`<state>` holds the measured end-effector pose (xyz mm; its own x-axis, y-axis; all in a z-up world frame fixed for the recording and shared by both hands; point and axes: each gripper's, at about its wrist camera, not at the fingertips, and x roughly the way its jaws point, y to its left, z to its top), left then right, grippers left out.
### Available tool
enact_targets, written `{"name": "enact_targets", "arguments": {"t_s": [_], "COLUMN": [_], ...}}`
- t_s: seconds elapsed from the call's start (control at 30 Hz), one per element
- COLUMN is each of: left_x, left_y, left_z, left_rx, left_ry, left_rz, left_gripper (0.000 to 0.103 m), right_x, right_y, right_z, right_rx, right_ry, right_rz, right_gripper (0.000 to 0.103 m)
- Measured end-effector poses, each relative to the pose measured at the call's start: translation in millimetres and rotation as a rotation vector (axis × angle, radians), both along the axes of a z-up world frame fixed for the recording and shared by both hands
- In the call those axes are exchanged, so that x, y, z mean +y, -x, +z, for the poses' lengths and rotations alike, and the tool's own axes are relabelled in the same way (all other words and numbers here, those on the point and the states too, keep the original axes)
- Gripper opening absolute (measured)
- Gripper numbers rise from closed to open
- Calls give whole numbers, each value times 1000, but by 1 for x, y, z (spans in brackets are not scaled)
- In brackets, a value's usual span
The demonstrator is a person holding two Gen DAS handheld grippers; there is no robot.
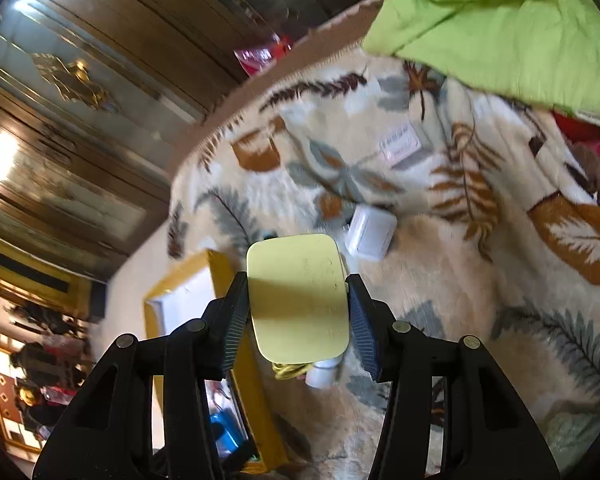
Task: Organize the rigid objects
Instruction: 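Grasp the yellow case with the right tool while the left grasps the white round bottle, then place the yellow case and white bottle in the tray and open both tools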
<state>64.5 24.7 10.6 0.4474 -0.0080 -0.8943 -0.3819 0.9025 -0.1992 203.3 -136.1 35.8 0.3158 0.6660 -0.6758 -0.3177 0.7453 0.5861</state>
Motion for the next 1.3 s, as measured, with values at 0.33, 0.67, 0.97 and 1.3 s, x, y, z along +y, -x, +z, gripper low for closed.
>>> {"name": "enact_targets", "arguments": {"t_s": [0.33,0.67,0.97,1.3], "left_x": [-19,-28,6,102], "left_y": [-97,-105,-50,53], "left_z": [-43,-68,-33,41], "left_rx": [131,175,94,-38], "left_ry": [-73,-80,100,149], "left_rz": [-71,-113,-16,190], "left_gripper": [33,34,33,33], "right_x": [-30,-28,-20,61], "right_y": [-28,-28,-23,19], "right_z": [-26,-28,-25,-18], "right_rx": [94,105,88,97], "right_ry": [-78,-93,-139,-252], "right_rz": [-90,-74,-34,246], "right_gripper": [48,48,48,48]}}
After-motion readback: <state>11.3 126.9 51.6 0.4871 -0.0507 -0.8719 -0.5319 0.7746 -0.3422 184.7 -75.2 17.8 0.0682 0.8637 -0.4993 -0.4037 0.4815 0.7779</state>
